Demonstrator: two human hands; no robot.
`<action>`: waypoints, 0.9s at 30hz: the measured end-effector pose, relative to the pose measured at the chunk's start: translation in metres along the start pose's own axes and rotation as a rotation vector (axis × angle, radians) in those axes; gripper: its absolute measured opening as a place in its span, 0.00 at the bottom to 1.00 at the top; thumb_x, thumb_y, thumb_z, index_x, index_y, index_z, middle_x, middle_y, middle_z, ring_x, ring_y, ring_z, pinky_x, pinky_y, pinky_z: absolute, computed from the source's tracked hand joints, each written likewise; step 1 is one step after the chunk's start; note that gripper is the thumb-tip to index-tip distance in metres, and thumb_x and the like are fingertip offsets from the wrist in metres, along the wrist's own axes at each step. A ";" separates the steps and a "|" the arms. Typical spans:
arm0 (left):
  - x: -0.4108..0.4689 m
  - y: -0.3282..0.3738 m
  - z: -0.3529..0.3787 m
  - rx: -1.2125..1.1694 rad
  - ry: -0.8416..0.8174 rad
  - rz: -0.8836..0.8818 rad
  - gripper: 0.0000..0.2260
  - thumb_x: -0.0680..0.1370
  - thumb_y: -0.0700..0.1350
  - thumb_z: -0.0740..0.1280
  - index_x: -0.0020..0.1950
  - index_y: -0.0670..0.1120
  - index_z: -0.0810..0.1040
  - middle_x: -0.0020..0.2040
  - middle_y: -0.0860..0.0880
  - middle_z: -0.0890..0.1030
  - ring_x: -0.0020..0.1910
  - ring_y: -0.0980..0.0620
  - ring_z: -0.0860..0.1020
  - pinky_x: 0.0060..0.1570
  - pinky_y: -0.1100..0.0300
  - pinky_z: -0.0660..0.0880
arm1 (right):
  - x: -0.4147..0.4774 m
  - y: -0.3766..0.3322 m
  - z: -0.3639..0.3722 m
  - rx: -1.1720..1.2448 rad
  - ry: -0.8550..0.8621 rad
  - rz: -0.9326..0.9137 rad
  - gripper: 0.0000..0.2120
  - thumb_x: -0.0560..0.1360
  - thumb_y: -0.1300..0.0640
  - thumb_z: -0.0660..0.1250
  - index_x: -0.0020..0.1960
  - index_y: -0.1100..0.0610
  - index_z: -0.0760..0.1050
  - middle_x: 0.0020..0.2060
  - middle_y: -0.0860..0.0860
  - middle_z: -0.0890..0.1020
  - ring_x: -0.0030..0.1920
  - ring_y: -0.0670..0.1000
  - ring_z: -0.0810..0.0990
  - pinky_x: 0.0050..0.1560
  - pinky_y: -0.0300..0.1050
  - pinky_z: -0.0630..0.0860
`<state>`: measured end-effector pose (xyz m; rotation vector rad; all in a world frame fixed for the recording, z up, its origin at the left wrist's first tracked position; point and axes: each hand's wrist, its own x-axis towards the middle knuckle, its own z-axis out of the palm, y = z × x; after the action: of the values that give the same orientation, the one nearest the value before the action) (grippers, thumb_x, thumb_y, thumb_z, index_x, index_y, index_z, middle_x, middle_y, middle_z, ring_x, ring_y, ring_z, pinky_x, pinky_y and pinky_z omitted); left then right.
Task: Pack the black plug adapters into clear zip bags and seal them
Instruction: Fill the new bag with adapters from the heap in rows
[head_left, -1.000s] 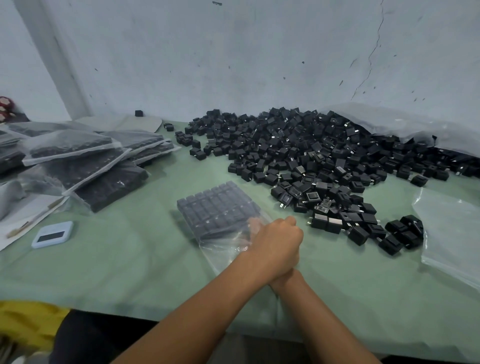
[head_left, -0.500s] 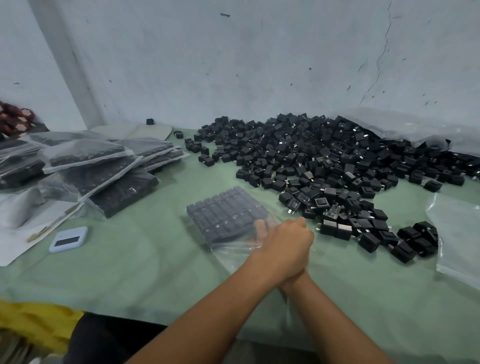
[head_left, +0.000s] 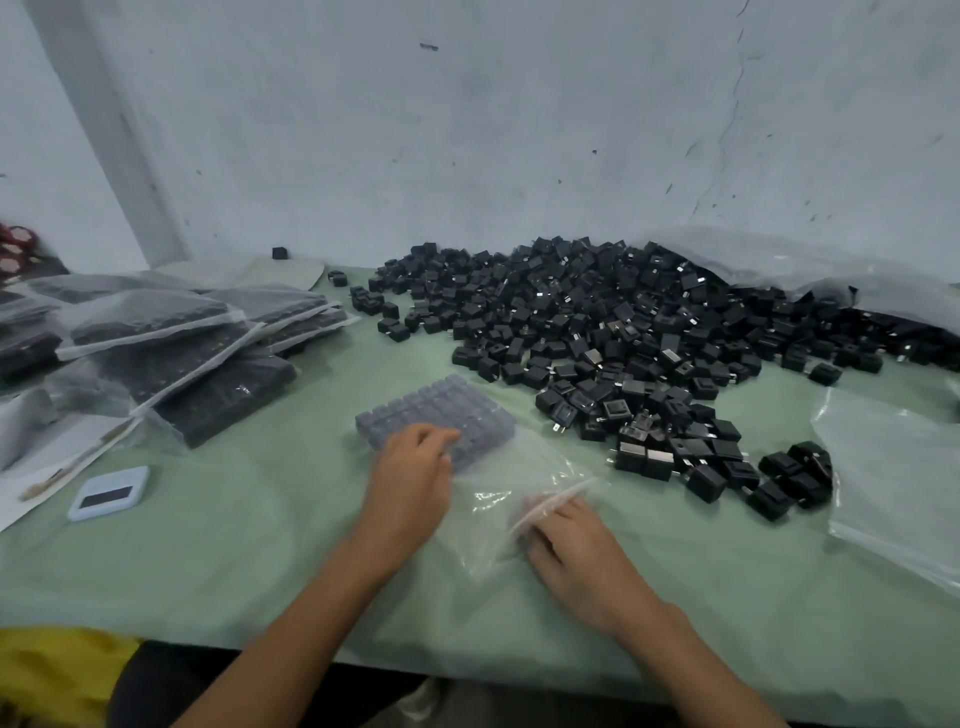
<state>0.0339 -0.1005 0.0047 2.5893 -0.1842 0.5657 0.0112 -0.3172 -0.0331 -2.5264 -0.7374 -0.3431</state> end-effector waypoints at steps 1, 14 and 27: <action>-0.006 -0.016 -0.002 0.021 0.055 -0.076 0.14 0.79 0.38 0.66 0.64 0.44 0.79 0.59 0.42 0.78 0.58 0.40 0.76 0.63 0.49 0.70 | -0.012 0.004 -0.005 0.025 0.081 0.020 0.09 0.77 0.55 0.61 0.47 0.53 0.81 0.47 0.46 0.82 0.51 0.49 0.76 0.58 0.46 0.72; -0.021 -0.053 0.011 -0.008 -0.054 -0.327 0.16 0.82 0.50 0.60 0.70 0.52 0.70 0.64 0.47 0.80 0.63 0.44 0.76 0.64 0.47 0.66 | 0.006 0.088 -0.036 -0.388 0.186 0.419 0.20 0.78 0.53 0.66 0.70 0.51 0.72 0.65 0.50 0.76 0.64 0.56 0.69 0.65 0.52 0.67; -0.062 0.005 0.019 -0.167 0.079 0.006 0.10 0.77 0.57 0.68 0.51 0.53 0.74 0.42 0.59 0.72 0.43 0.57 0.72 0.46 0.61 0.69 | -0.007 0.071 -0.036 -0.010 0.421 0.400 0.18 0.81 0.51 0.62 0.71 0.49 0.69 0.55 0.47 0.75 0.58 0.48 0.69 0.61 0.47 0.68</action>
<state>-0.0169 -0.1125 -0.0344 2.4017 -0.2043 0.6265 0.0418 -0.3913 -0.0321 -2.4153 -0.0667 -0.7025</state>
